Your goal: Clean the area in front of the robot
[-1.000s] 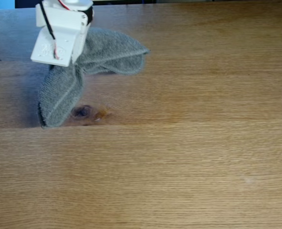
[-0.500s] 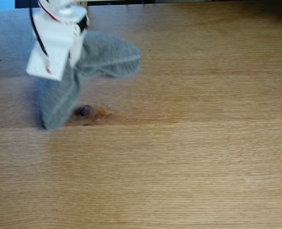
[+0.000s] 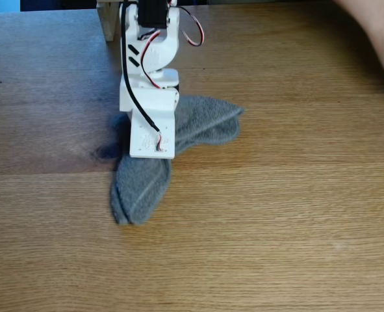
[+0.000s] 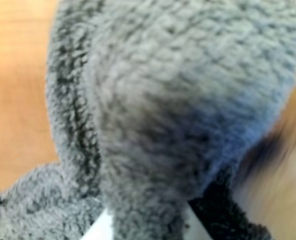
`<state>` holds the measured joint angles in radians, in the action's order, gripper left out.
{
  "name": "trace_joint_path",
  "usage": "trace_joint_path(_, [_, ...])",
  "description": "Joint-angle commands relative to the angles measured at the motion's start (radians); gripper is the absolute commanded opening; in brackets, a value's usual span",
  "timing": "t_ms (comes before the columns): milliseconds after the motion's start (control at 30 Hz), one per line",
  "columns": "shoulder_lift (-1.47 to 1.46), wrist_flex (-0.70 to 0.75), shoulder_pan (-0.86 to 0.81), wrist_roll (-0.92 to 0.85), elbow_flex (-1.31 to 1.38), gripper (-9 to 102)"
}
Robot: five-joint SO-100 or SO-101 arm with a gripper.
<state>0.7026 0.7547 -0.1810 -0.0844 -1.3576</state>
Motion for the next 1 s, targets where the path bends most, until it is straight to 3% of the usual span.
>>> trace_joint_path(0, [-0.14, -0.272, 0.003, -0.058, 0.025, 0])
trace_joint_path(133, [-0.238, -0.509, -0.048, -0.195, 0.026, 0])
trace_joint_path(233, [-0.236, -0.503, -0.109, -0.218, 0.026, 0])
trace_joint_path(500, [-0.086, -0.143, -0.296, -0.138, 0.015, 0])
trace_joint_path(700, [0.064, 0.222, -0.359, -0.084, 0.011, 0])
trace_joint_path(867, [0.129, 0.457, -0.339, -0.077, 0.009, 0])
trace_joint_path(967, [0.161, 0.525, -0.265, -0.071, 0.0, 0])
